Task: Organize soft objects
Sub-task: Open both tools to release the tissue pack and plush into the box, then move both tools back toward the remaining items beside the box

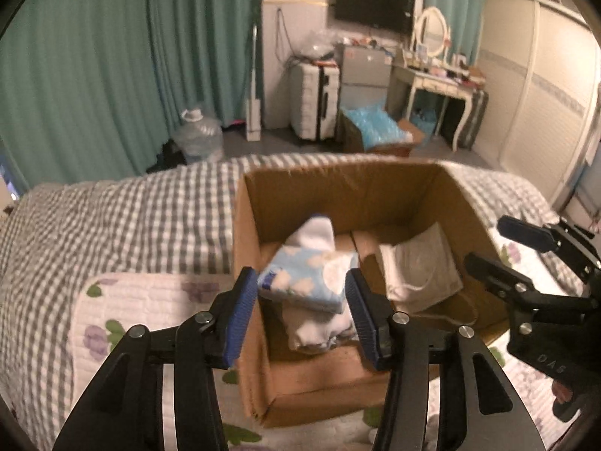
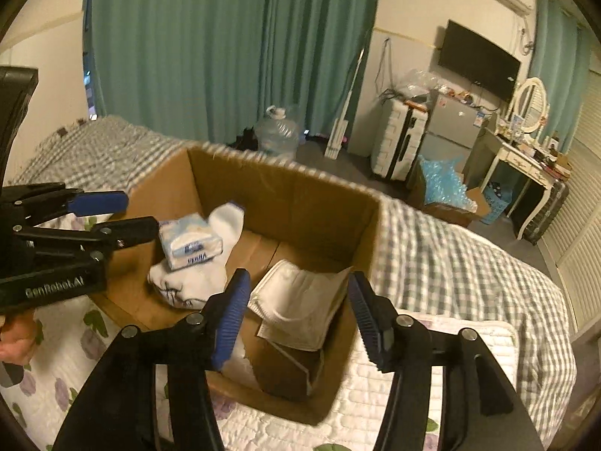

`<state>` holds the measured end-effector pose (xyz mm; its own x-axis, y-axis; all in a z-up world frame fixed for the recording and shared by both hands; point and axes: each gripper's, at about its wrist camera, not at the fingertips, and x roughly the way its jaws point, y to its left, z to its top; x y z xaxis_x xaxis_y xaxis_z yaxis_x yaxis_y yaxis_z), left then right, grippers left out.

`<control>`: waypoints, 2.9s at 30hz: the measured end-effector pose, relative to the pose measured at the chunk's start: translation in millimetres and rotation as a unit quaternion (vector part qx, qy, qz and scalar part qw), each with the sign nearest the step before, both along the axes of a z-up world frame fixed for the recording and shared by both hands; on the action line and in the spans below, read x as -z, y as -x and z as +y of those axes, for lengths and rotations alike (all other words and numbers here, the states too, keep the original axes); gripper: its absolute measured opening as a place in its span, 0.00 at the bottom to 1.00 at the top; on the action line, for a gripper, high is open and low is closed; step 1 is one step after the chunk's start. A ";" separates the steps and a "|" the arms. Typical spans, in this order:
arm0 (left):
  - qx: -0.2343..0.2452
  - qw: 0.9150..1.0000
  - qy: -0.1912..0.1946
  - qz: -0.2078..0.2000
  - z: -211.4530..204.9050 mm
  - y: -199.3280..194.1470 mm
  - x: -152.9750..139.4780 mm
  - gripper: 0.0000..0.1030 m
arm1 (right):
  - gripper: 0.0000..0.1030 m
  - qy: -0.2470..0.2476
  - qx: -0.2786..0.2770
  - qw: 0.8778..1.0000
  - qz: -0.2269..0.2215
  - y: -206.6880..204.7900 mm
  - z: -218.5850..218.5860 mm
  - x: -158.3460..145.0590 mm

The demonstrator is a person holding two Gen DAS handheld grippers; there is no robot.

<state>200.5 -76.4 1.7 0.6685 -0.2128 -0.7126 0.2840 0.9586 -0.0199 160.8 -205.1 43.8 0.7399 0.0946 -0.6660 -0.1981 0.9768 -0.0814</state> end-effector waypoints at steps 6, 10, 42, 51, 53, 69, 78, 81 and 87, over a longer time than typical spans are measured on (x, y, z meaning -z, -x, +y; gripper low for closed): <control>0.000 0.999 0.016 -0.039 6.0 19.1 -38.6 0.49 | 0.69 -0.018 0.019 0.999 -0.042 26.4 -16.1 -42.7; 0.001 0.998 0.017 -0.063 6.4 34.7 -62.1 0.53 | 0.80 -0.028 0.032 0.997 -0.072 47.2 -25.9 -72.0; -0.045 0.979 0.039 -0.196 48.1 136.8 -132.9 0.76 | 1.00 -0.033 0.024 0.983 -0.179 172.8 -30.7 -160.7; -0.052 0.985 0.053 -0.155 50.9 134.0 -99.9 0.76 | 1.00 -0.031 0.018 0.987 -0.154 172.8 -33.1 -122.6; -0.052 0.987 0.055 -0.145 51.3 132.8 -92.3 0.76 | 1.00 -0.029 0.015 0.988 -0.148 171.9 -33.6 -114.7; -0.008 0.995 0.035 -0.089 28.9 134.8 -30.5 0.66 | 0.96 -0.026 -0.002 0.996 -0.082 151.7 -33.1 -34.7; 0.022 0.999 0.030 -0.035 17.5 129.7 7.9 0.59 | 0.88 -0.017 -0.022 0.999 -0.034 133.2 -27.1 11.0; 0.032 0.999 0.023 -0.021 13.9 127.9 18.3 0.59 | 0.84 -0.018 -0.027 0.999 -0.017 127.0 -26.4 25.9; 0.049 0.999 0.019 0.013 11.7 125.9 40.4 0.59 | 0.82 -0.010 -0.043 0.999 0.027 120.8 -23.9 60.0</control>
<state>74.6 -64.8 -38.7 0.6241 -0.3033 -0.7201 0.3760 0.9245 -0.0635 40.0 -229.0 -16.2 0.6914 0.1708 -0.7020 -0.2855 0.9572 -0.0484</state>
